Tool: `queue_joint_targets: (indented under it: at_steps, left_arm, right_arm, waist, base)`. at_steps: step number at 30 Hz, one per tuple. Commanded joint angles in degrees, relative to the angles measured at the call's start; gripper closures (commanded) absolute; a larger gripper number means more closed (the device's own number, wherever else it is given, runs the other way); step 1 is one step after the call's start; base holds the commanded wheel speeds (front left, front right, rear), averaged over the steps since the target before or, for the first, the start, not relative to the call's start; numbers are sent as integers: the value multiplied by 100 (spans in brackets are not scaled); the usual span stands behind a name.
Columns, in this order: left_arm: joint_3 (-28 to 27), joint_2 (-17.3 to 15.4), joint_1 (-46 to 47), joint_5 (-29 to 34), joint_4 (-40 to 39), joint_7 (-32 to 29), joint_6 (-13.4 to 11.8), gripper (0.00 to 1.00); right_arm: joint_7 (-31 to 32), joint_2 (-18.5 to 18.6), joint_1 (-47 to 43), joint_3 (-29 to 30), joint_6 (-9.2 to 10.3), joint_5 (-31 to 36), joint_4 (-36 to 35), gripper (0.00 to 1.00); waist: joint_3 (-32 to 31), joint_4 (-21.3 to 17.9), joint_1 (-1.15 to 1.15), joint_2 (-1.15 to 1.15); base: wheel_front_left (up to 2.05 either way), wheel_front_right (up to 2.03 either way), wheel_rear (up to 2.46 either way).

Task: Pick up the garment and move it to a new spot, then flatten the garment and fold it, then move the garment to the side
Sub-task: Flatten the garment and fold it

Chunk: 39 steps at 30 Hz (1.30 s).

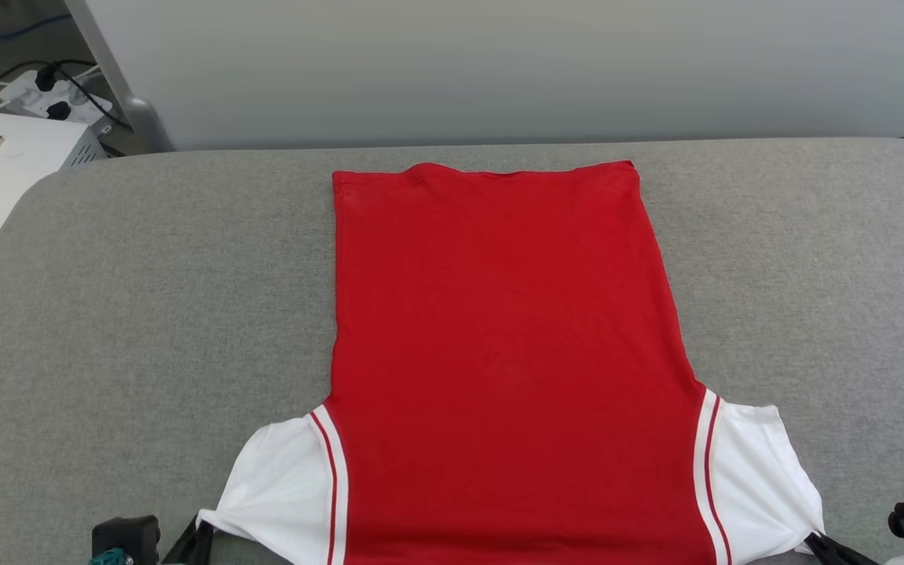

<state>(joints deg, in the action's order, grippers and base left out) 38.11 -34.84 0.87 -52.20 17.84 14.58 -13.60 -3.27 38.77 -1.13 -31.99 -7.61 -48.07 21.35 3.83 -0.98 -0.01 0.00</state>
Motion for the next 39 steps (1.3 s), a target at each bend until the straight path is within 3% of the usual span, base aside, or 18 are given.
queue_joint_targets:
  at_steps: [1, 10, 14, 18, 24, 30, 31, 35, 39]
  left_arm:
    - [-97, -2, -37, 59, -22, 30, -56, 100]
    - [-515, 104, 124, 619, -757, 39, -286, 100]
    - [-644, 159, 215, 928, -1197, 40, -406, 100]
    - [-641, 258, 442, 1187, -1526, 40, -451, 100]
    - [-547, 525, 845, 1515, -1818, 41, -449, 100]
    - [-526, 818, 1220, 1762, -1917, 41, -361, 100]
    - [-500, 990, 1442, 1887, -1935, 41, -263, 100]
    - [-461, 1212, 1724, 2032, -1877, 41, -95, 100]
    - [-527, 1404, 1936, 2167, -1798, 41, 58, 100]
  right_arm:
    - [124, 17, -122, 93, 12, 71, -48, 0]
    - [549, 282, 228, 1434, 12, 586, -1428, 0]
    - [922, 334, 1033, 2249, 12, 816, -2184, 0]
    - [1487, 170, 2231, 2720, 12, 973, -2413, 0]
    - [3002, -78, 4159, 2514, 12, 1098, -1786, 0]
    - [5141, -287, 5818, 1885, 12, 1107, -571, 0]
    - [5895, -325, 6486, 1773, 12, 1285, -23, 0]
    - [6279, -402, 7056, 1777, 12, 1594, 554, 0]
    - [6212, -466, 7324, 1771, 12, 1862, 911, 0]
  waist:
    - [47, 14, 1, 0]
    - [419, 111, 1, 0]
    - [784, 233, 1, 0]
    - [1244, 476, 1, 0]
    - [1914, 890, 1, 0]
    - [2528, 1258, 1, 0]
    - [2858, 1478, 1, 0]
    - [3220, 1730, 1, 0]
    - [3506, 1923, 1, 0]
  base:
    - [0, 0, 0]
    - [0, 0, 0]
    - [0, 0, 0]
    - [0, 0, 0]
    - [0, 0, 0]
    - [0, 0, 0]
    - [0, 0, 0]
    - [0, 0, 0]
    - [0, 0, 0]
